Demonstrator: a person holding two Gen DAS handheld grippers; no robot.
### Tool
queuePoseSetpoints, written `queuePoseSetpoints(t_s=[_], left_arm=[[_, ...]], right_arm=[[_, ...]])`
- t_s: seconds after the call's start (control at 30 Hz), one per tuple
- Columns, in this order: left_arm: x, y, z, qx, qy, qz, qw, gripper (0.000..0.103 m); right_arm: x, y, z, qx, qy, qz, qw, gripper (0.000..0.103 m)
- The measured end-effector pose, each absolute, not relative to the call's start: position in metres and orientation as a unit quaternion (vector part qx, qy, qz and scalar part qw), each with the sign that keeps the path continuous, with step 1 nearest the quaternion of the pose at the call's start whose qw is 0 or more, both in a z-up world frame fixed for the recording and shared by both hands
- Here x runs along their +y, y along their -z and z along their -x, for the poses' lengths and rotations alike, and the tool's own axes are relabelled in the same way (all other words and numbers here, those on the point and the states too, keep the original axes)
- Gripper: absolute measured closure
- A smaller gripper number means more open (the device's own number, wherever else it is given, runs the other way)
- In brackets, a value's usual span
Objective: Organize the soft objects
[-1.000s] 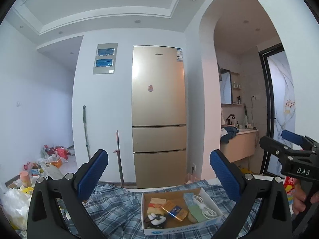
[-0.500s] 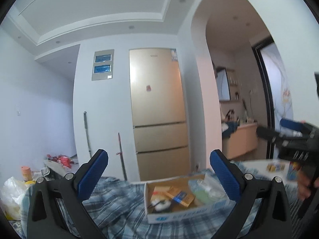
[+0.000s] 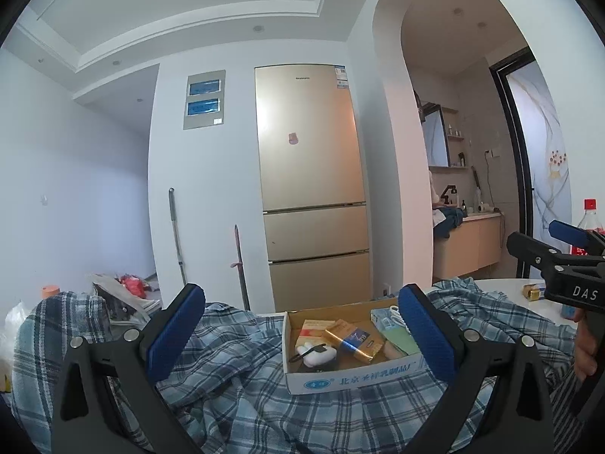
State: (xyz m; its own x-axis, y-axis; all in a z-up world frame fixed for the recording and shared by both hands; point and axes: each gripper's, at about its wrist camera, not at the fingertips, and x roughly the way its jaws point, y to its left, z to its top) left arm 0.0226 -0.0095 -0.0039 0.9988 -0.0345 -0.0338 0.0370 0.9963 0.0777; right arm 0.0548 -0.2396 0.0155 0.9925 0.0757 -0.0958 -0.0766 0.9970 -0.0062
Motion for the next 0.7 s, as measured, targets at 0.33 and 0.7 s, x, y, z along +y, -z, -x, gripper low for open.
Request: queuePoseSetpoints(t_s=[0.33,0.7], left_arm=[[-0.009,0.007,-0.025,0.023,0.024,-0.041,0.999,0.000],[-0.014,0.006,-0.015,-0.003,0.022,-0.054,0.998,0.000]], right_arm=[[-0.234,-0.014,-0.052,0.049,-0.037,0.019,0.998,0.000],[-0.231,-0.014,-0.050,0.044,-0.039,0.025,0.998,0.000]])
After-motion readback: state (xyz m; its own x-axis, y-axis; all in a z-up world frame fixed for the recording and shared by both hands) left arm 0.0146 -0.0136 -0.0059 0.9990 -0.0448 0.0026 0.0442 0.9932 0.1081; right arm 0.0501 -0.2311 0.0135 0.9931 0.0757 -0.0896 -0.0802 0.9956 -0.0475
